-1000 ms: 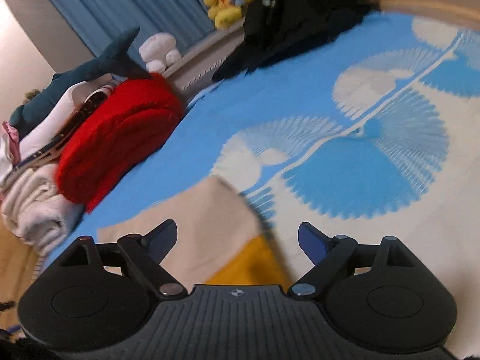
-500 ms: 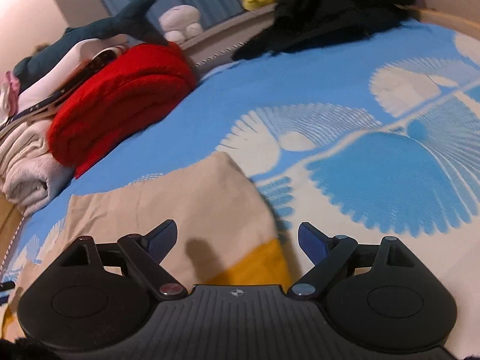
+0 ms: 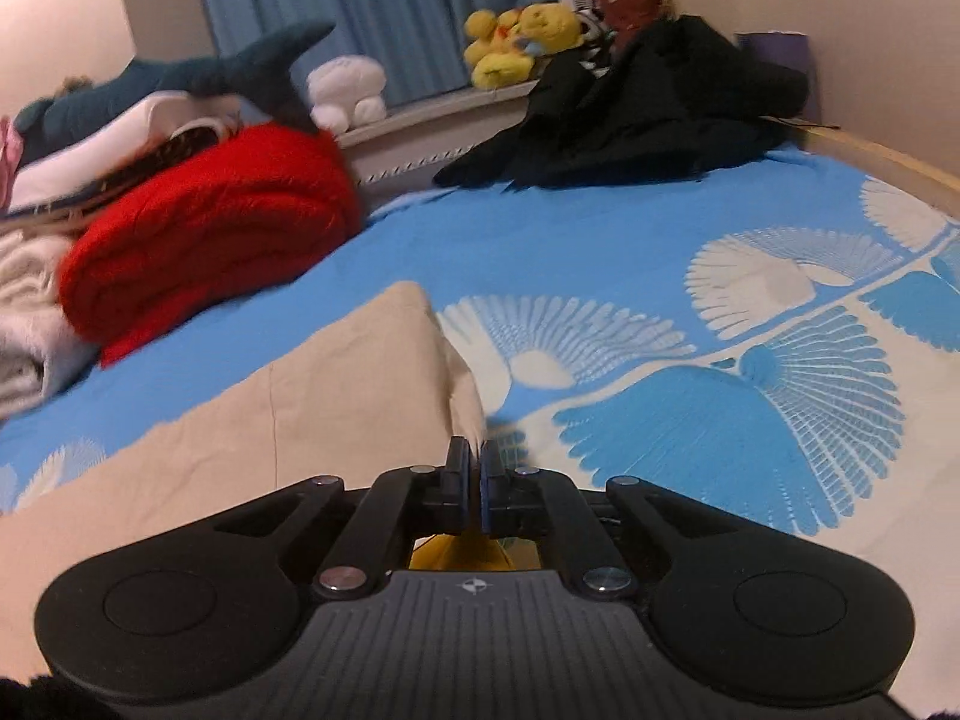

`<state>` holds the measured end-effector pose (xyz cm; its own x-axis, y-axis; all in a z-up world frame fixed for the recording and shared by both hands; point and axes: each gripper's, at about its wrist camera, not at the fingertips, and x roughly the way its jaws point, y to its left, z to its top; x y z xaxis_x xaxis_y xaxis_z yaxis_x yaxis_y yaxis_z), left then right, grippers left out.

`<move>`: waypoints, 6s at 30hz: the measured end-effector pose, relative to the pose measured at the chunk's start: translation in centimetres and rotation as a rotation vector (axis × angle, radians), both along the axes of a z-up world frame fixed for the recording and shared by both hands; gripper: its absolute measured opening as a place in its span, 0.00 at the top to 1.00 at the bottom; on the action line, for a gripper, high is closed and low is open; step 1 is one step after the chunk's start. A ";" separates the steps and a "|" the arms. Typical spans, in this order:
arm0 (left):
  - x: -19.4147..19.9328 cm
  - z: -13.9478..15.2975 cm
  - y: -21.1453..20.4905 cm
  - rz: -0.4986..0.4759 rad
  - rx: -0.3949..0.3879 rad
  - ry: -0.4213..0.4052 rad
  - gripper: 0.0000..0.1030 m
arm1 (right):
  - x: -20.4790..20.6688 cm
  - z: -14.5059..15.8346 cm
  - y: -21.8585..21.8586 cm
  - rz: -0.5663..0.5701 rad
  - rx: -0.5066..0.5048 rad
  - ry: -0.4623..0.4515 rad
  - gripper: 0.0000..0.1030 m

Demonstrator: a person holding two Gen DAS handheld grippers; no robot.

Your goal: Fold large clothes

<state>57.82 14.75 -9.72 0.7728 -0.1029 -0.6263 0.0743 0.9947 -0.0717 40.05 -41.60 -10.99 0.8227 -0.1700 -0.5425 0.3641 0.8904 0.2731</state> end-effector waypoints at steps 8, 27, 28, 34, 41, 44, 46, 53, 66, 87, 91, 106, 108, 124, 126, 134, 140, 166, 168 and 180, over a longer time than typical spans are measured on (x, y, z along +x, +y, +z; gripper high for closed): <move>1.0 -4.8 0.1 0.056 0.122 0.090 0.99 | 2.5 -6.0 1.2 0.052 -0.067 0.153 0.98; -6.4 6.5 -3.9 0.019 -0.110 -0.118 0.19 | -2.5 4.7 6.5 0.168 -0.039 -0.168 0.49; -7.0 6.8 -5.4 -0.027 -0.138 -0.117 0.19 | -2.2 4.7 8.1 0.242 -0.032 -0.162 0.53; -6.9 2.9 -15.6 -0.268 -0.136 0.007 0.19 | 2.4 1.8 16.0 0.522 -0.100 -0.039 0.78; -3.3 -6.0 -21.1 -0.277 0.087 0.100 0.17 | 9.0 -4.7 17.6 0.569 -0.123 0.212 0.89; -3.4 -6.2 -21.1 -0.297 0.103 0.077 0.15 | 9.0 -5.6 16.5 0.558 -0.068 0.177 0.92; -2.9 -5.8 -20.3 -0.303 0.098 0.082 0.15 | 9.3 -5.5 16.0 0.535 -0.052 0.178 1.00; 0.7 -4.6 -12.6 -0.084 0.092 0.096 0.12 | 9.9 -5.2 7.5 0.244 -0.050 0.184 1.00; 2.4 -3.9 2.2 0.344 0.068 0.173 0.06 | 5.0 -6.3 -1.5 -0.001 0.007 0.196 1.00; -20.1 -2.4 -8.7 0.081 0.170 0.188 0.00 | -11.1 -3.1 20.5 0.485 -0.183 0.136 0.23; -20.6 -3.6 -7.6 0.110 0.289 0.150 0.00 | -11.7 -4.1 18.2 0.387 -0.238 0.179 0.22; -24.4 -0.1 3.9 0.505 0.232 0.152 0.00 | -21.8 -3.6 5.7 -0.172 0.068 0.122 0.15; -24.8 0.8 4.4 0.513 0.180 0.139 0.00 | -23.6 -4.2 5.2 -0.186 0.240 0.078 0.12; -27.3 1.9 -14.7 0.070 0.082 0.020 0.00 | -22.6 -9.3 6.5 -0.231 0.750 -0.079 0.08; -26.1 0.8 -17.5 0.061 0.110 0.034 0.00 | -22.1 -9.5 6.6 -0.232 0.738 -0.100 0.06; -23.6 -6.0 -22.1 0.130 0.363 0.099 0.00 | -20.7 -8.4 6.9 -0.128 0.683 -0.178 0.93; -24.1 -5.6 -25.1 0.076 0.339 0.126 0.00 | -21.7 -4.8 4.8 -0.173 0.664 -0.209 0.95; -26.0 0.8 5.9 0.385 -0.191 0.301 0.03 | -14.4 5.5 42.0 0.818 -0.872 -0.288 0.96; -25.8 -0.6 8.0 0.412 -0.281 0.331 0.03 | -15.8 3.1 45.7 0.994 -0.893 -0.260 0.96; -26.4 -0.2 9.2 0.419 -0.313 0.313 0.05 | -16.8 -2.0 49.5 1.122 -0.842 -0.142 0.96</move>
<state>31.45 23.94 -9.95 0.5711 -0.0459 -0.8196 -0.3904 0.8631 -0.3203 23.22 7.88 -13.04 0.7737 0.3760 -0.5099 -0.6230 0.5974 -0.5049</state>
